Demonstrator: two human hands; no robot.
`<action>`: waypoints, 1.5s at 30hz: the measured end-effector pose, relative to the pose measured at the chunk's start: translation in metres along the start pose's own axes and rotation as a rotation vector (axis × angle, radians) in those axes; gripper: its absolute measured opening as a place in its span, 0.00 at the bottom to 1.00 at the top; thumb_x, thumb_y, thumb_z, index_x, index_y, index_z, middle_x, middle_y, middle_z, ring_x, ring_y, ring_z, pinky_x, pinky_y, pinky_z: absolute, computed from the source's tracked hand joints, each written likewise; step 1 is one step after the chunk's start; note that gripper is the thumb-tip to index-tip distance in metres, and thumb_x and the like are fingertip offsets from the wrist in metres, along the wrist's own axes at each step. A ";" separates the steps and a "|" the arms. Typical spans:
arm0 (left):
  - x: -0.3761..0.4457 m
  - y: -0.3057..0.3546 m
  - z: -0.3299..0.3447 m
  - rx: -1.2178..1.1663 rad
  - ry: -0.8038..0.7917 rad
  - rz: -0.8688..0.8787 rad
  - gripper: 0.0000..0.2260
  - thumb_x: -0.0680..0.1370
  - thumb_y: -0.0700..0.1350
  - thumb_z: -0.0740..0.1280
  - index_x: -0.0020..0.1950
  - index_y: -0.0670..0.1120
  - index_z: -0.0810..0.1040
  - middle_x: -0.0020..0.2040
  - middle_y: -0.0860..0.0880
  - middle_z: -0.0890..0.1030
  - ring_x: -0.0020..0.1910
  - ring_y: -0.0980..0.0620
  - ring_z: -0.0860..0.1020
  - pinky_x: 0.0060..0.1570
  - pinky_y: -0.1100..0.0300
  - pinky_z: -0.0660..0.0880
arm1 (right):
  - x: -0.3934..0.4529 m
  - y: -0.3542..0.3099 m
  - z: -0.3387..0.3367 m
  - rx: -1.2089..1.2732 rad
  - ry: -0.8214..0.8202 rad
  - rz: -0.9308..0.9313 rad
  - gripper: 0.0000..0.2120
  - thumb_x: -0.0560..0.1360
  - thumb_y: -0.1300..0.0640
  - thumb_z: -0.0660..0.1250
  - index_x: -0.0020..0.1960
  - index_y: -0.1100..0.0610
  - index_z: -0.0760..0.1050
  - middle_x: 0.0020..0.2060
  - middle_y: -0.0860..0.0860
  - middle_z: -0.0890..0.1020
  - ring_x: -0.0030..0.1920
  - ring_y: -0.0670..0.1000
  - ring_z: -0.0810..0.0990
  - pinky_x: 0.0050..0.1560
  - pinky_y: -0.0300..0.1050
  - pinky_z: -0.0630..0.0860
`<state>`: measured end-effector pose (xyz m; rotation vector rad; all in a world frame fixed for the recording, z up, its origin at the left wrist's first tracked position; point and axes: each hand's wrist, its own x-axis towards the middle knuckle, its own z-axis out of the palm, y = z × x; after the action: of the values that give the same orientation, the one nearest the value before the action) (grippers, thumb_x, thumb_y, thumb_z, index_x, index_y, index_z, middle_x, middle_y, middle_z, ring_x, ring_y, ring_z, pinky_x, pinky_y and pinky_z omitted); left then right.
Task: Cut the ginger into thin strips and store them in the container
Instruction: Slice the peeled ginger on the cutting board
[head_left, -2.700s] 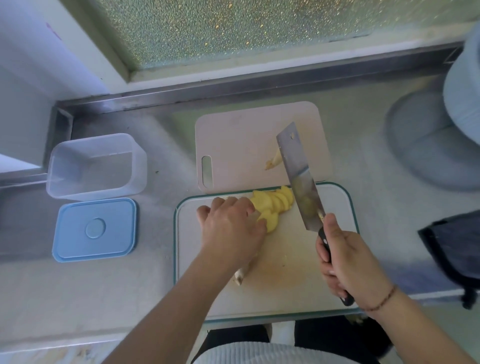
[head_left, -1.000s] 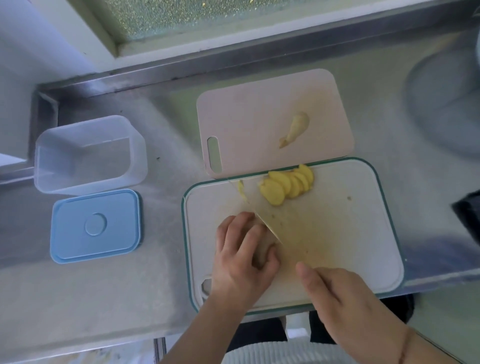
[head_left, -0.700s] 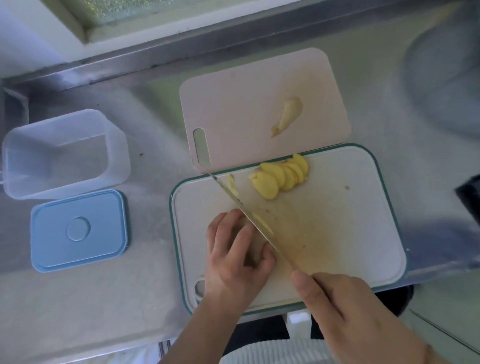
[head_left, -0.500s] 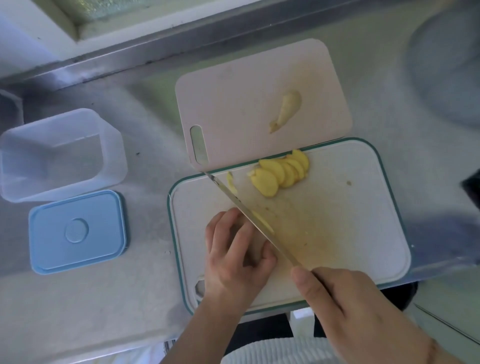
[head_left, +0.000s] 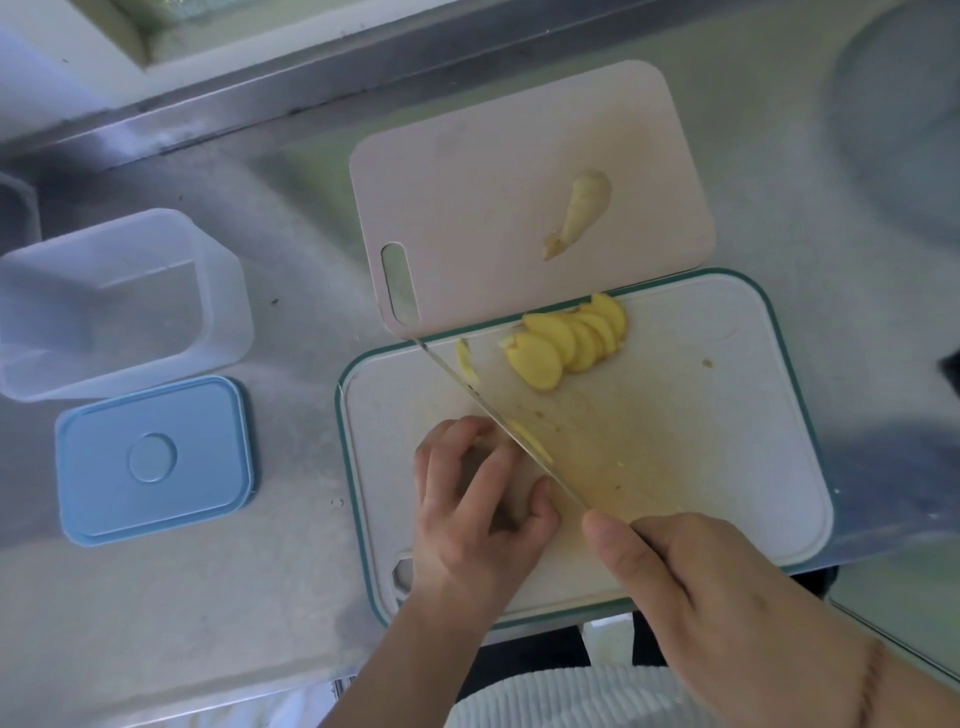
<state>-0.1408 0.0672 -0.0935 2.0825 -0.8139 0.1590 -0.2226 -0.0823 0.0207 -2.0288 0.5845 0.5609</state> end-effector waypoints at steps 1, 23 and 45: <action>0.000 0.000 0.000 0.001 -0.002 -0.001 0.20 0.64 0.35 0.80 0.53 0.43 0.78 0.58 0.43 0.75 0.52 0.37 0.78 0.50 0.43 0.76 | 0.001 0.000 0.000 -0.007 -0.006 0.002 0.29 0.65 0.23 0.40 0.30 0.44 0.67 0.21 0.47 0.68 0.25 0.47 0.67 0.28 0.34 0.63; -0.001 0.001 -0.002 -0.025 -0.036 -0.045 0.15 0.68 0.37 0.76 0.50 0.45 0.75 0.60 0.46 0.71 0.49 0.36 0.79 0.44 0.45 0.78 | -0.015 0.009 0.008 0.035 0.119 0.060 0.42 0.63 0.17 0.42 0.31 0.50 0.76 0.26 0.46 0.77 0.28 0.44 0.75 0.31 0.41 0.72; 0.044 0.039 0.004 0.628 -0.409 -0.290 0.14 0.64 0.54 0.73 0.44 0.49 0.78 0.50 0.50 0.77 0.55 0.44 0.68 0.54 0.46 0.65 | -0.017 0.023 -0.026 0.024 0.246 0.088 0.29 0.64 0.25 0.43 0.32 0.46 0.69 0.22 0.49 0.71 0.26 0.46 0.72 0.30 0.36 0.67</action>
<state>-0.1302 0.0263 -0.0523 2.8622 -0.7439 -0.2060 -0.2461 -0.1120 0.0279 -2.0723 0.8261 0.3553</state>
